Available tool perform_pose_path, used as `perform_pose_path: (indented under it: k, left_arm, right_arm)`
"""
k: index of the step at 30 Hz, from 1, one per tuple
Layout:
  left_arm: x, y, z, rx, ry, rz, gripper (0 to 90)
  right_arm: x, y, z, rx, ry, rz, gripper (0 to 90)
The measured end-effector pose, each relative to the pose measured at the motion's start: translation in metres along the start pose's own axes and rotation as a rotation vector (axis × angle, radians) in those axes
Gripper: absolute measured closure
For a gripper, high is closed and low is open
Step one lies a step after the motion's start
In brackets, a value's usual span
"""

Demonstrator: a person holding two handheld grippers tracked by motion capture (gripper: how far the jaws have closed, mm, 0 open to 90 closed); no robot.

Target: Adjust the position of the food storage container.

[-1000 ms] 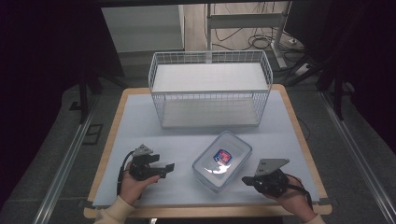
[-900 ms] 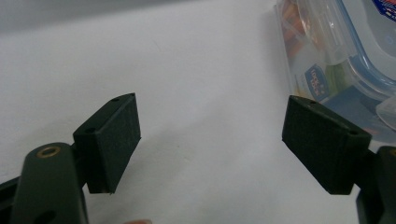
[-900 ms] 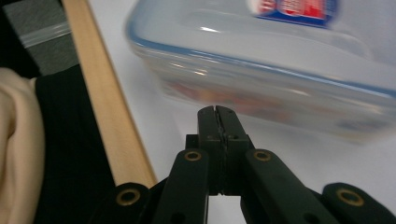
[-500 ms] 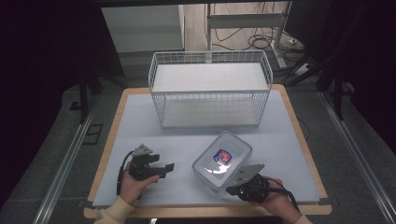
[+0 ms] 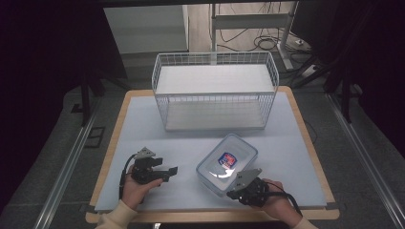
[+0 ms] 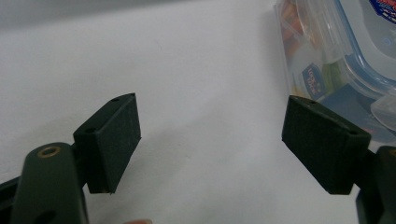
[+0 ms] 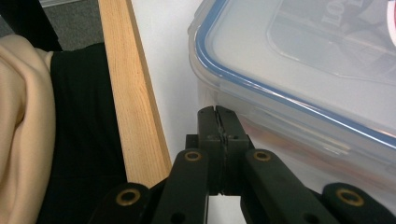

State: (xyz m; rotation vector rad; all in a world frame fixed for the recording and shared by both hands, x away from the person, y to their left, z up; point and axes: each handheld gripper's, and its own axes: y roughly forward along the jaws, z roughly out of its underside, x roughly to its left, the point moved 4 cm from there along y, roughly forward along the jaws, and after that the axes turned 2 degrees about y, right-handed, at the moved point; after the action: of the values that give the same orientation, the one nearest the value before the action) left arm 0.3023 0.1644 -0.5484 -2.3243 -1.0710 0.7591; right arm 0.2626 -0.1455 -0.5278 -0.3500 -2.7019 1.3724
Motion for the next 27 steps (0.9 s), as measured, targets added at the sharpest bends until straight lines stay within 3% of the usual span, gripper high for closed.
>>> perform_pose_path:
  k: [6, 16, 27]
  left_arm:
    - [0.0, -0.001, 0.0, -0.001, -0.005, 0.006, 19.2]
    - [0.002, -0.002, 0.0, -0.003, -0.009, 0.006, 19.2]
    - [0.004, -0.004, 0.001, -0.002, -0.023, 0.004, 19.2]
  right_arm:
    - [0.0, 0.002, -0.006, 0.006, -0.026, 0.012, 89.8]
    - [0.002, 0.019, -0.025, -0.007, -0.049, 0.014, 89.8]
    - [0.003, 0.041, -0.048, -0.028, -0.011, 0.039, 89.8]
